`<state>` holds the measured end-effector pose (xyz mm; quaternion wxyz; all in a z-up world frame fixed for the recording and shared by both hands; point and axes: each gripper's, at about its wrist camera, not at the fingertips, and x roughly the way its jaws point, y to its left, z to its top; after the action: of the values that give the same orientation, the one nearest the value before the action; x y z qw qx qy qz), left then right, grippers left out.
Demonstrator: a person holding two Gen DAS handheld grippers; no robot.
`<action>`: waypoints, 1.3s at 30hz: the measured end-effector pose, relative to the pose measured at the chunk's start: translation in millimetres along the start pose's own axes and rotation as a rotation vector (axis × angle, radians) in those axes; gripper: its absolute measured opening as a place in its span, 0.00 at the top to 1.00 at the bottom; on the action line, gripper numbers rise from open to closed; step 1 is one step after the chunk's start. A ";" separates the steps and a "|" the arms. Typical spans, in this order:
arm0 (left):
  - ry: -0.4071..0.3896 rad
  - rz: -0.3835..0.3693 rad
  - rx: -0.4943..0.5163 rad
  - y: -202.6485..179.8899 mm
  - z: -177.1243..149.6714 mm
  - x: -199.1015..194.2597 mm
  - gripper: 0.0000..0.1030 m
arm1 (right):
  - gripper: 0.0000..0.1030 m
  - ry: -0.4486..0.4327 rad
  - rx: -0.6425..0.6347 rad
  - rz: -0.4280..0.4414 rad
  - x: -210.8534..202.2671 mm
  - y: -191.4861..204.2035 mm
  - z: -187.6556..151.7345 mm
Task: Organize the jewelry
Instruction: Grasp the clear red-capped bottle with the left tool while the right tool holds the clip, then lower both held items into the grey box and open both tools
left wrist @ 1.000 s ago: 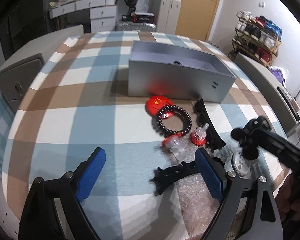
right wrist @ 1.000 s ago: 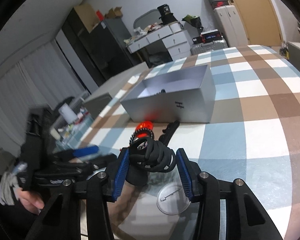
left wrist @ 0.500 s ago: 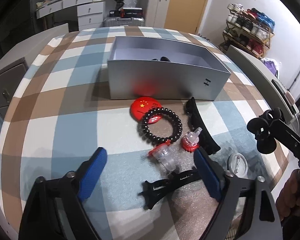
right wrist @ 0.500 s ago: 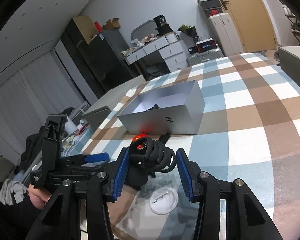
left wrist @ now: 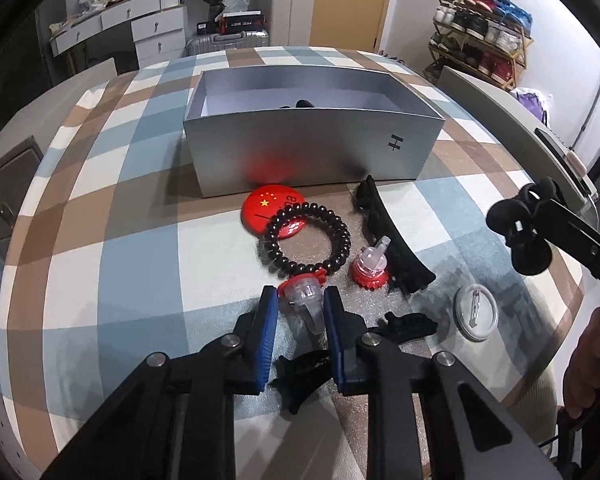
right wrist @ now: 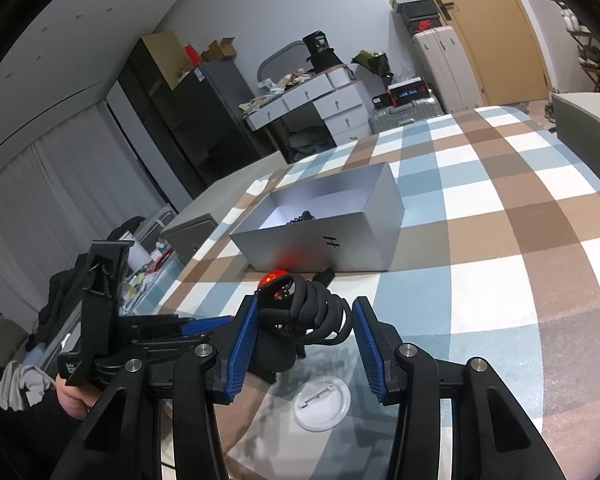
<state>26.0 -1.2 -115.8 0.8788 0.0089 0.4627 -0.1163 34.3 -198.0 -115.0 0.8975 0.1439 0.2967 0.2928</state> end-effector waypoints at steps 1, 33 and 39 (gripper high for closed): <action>-0.002 -0.001 0.004 0.0 0.1 -0.4 0.83 | 0.55 0.002 0.001 -0.002 0.0 -0.4 0.4; -0.244 0.008 -0.070 38.3 58.3 -43.3 0.84 | 0.55 -0.064 -0.122 0.078 31.8 32.5 70.4; -0.237 -0.043 -0.060 32.1 83.5 -29.3 0.84 | 0.55 -0.088 -0.101 0.077 43.7 18.4 94.1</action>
<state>84.6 25.5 -47.1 0.9245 -0.0409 0.3590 -0.1214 112.8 -164.7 -53.0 0.9037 0.1226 0.2363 0.3352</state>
